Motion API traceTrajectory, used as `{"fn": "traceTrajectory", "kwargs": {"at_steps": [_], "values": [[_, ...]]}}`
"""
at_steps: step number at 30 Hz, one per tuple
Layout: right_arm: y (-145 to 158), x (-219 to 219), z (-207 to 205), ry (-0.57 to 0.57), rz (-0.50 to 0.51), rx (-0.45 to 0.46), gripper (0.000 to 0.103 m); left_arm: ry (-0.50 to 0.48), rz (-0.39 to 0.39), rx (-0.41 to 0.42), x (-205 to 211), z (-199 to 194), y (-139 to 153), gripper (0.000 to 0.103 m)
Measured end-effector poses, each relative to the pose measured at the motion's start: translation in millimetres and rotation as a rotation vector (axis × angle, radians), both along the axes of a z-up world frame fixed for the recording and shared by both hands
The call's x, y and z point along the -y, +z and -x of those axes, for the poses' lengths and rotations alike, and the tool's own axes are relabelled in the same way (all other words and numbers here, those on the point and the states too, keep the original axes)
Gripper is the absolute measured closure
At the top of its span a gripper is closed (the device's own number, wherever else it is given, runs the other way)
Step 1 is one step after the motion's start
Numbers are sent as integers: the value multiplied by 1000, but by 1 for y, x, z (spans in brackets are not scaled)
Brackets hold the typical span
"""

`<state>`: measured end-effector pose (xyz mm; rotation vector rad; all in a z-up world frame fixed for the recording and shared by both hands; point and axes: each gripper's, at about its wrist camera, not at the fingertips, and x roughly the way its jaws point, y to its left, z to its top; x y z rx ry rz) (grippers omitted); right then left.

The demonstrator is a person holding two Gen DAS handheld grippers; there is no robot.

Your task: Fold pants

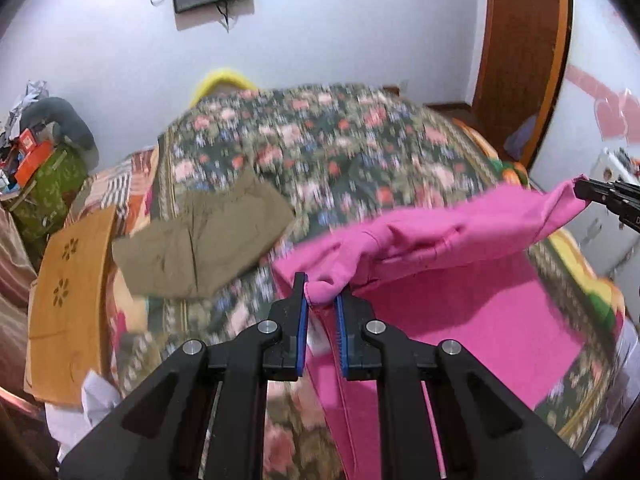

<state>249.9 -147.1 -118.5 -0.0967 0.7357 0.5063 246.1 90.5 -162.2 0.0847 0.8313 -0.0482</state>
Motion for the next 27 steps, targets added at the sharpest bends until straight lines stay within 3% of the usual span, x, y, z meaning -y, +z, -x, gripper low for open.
{"fn": "traceTrajectory", "kwargs": {"at_steps": [11,18,21,23,25,27], "values": [[-75,13,57,5,56,-149,100,-23,-55,-175,8,57,-77,90],[-87,27,71,-14,87,-191,97,14,-44,-195,-12,75,-71,90],[-79,32,77,-27,113,-180,88,6,-69,-179,-11,82,-59,88],[-73,35,82,-35,120,-156,70,-7,-65,-165,-9,86,-50,72],[-61,34,88,-30,119,-117,61,-15,-71,-137,-3,88,-39,57],[-53,31,92,-12,113,-92,59,-42,-95,-102,7,91,-30,49]]}}
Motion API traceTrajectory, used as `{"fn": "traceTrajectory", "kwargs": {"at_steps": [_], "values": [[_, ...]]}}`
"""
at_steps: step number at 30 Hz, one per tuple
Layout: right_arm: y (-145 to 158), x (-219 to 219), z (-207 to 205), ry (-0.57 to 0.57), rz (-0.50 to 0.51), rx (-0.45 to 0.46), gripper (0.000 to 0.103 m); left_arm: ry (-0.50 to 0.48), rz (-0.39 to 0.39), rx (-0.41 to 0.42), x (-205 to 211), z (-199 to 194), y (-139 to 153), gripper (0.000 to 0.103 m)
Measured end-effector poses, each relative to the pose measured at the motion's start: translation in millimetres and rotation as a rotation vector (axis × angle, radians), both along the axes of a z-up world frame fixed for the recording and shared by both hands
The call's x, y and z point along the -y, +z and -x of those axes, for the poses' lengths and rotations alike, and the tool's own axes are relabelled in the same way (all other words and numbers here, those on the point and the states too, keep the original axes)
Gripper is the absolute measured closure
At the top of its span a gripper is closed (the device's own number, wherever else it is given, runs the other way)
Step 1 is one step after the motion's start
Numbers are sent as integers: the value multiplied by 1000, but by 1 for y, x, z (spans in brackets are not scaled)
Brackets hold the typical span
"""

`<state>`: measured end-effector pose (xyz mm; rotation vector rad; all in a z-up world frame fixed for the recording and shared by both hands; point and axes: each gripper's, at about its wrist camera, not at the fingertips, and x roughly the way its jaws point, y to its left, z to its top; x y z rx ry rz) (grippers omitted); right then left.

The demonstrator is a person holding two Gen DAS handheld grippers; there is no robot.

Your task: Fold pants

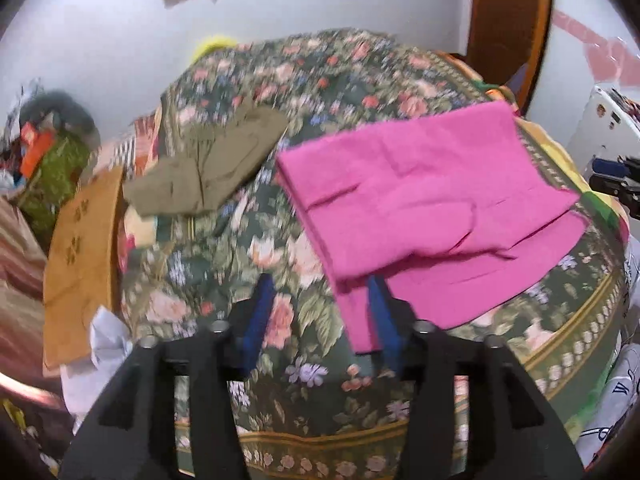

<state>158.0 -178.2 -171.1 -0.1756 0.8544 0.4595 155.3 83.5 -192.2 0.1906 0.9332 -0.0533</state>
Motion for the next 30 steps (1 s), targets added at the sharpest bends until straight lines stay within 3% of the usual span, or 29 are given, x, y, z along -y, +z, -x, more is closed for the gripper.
{"fn": "traceTrajectory", "kwargs": {"at_steps": [4,8,12,18,21,24,25,27,29,30], "values": [[9,-15,3,51,-13,9,51,-64,-36,-18,23,-7,0,30],[4,-38,5,113,-12,1,48,-107,-134,-92,47,-22,-24,30],[-11,-58,4,169,3,-31,48,-151,-177,-104,64,-30,-36,30],[-39,-87,-2,248,50,-93,48,-216,-165,-60,77,-38,-27,34],[-48,-97,-5,275,65,-113,48,-222,-135,-80,76,-48,-26,44],[-51,-103,-9,287,53,-109,48,-218,-90,-107,72,-56,-27,46],[-51,-105,-11,288,49,-112,49,-217,-79,-111,72,-57,-28,46],[-53,-107,-16,287,37,-118,63,-219,-61,-116,71,-57,-28,46],[-55,-111,-21,288,38,-127,89,-227,-42,-124,71,-55,-29,46],[-55,-112,-23,286,37,-129,93,-233,-41,-126,72,-53,-31,46]]}}
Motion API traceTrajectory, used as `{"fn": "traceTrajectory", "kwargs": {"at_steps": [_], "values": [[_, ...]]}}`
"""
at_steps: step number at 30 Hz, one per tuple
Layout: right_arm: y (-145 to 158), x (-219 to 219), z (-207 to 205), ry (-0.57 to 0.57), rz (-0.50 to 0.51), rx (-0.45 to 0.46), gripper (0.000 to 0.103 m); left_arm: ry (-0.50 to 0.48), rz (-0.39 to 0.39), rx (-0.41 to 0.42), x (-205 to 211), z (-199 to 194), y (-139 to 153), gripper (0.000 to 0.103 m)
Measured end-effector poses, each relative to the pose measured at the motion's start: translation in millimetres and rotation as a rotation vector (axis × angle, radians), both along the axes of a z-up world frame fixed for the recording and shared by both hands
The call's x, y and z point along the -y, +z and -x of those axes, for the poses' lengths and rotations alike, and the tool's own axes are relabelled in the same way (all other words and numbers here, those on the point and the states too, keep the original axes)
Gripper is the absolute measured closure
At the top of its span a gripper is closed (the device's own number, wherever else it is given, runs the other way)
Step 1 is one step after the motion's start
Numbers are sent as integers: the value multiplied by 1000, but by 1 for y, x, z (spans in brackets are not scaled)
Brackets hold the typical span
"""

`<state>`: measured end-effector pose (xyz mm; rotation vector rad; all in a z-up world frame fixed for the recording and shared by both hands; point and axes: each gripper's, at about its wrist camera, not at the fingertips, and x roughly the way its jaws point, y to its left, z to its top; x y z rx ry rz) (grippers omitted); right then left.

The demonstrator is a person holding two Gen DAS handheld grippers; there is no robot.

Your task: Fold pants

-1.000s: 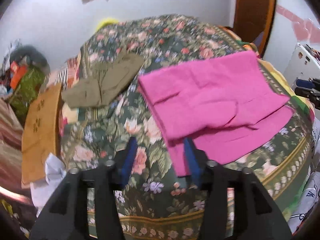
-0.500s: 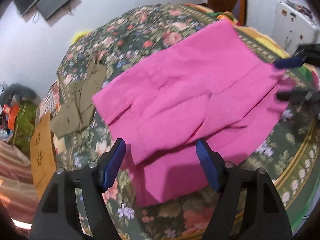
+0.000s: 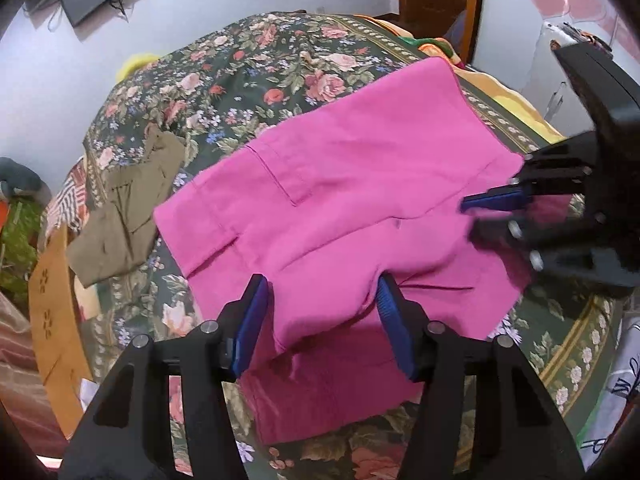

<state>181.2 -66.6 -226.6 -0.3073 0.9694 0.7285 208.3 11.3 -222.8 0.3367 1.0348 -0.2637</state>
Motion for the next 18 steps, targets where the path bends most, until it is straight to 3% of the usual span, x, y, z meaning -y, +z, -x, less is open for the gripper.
{"fn": "traceTrajectory", "kwargs": {"at_steps": [9,10,11,12,18], "values": [[24,10,-3,-47,-102,52,98,1,-26,-18,6,2,-11,46],[25,10,-3,-48,-105,52,98,8,-29,-10,5,1,-10,50],[27,11,-1,-48,-105,59,99,15,-32,4,5,2,-7,66],[28,11,0,-48,-105,63,99,19,-34,13,5,2,-5,72],[41,12,15,-28,-118,85,99,5,-37,86,7,17,16,88]]}}
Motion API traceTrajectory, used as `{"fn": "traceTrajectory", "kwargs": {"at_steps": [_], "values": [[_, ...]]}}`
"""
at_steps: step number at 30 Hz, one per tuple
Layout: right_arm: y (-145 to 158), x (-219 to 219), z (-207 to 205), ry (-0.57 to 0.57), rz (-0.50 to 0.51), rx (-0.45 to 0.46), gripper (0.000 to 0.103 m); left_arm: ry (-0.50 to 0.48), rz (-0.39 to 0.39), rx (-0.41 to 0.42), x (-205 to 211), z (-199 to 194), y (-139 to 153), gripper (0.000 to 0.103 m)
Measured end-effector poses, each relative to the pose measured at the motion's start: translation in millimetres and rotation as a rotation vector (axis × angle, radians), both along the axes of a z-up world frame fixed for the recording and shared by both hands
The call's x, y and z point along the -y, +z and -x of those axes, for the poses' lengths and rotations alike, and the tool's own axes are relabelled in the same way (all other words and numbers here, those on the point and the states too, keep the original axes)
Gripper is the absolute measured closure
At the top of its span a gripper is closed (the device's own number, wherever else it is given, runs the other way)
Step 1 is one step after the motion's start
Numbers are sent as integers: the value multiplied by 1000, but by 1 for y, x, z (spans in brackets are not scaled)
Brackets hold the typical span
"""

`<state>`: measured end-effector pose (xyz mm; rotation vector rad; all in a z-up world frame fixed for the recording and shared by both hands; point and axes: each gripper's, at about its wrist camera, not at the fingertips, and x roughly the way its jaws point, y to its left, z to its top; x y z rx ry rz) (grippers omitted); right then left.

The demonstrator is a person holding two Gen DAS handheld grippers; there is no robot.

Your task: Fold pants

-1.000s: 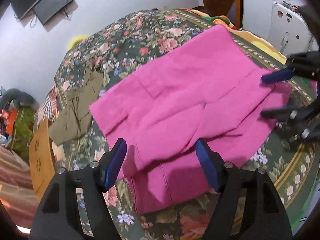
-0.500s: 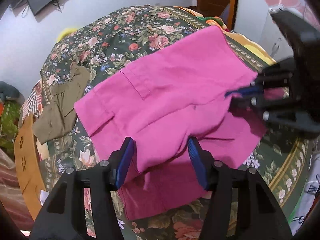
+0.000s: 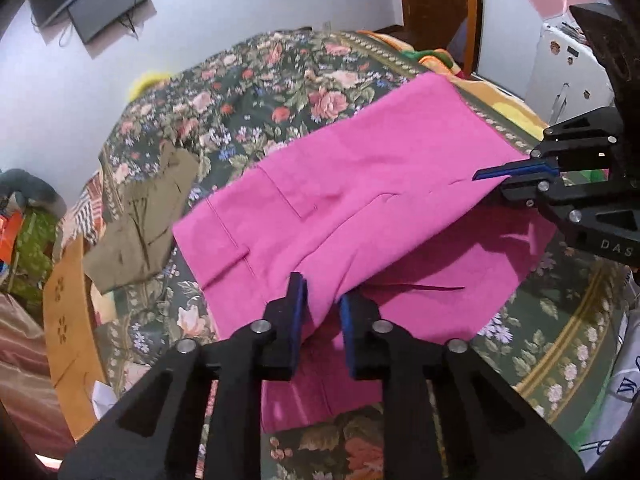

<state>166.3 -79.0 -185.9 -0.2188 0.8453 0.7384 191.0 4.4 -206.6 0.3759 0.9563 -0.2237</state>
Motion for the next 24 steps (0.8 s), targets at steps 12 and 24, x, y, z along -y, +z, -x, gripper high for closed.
{"fn": "traceTrajectory", "kwargs": {"at_steps": [12,24], "values": [[-18,3,26,9,60,-26,99,6,16,-46,8,30,-14,88],[-20,36,38,-76,34,-125,84,116,155,-44,-30,57,5,60]]}}
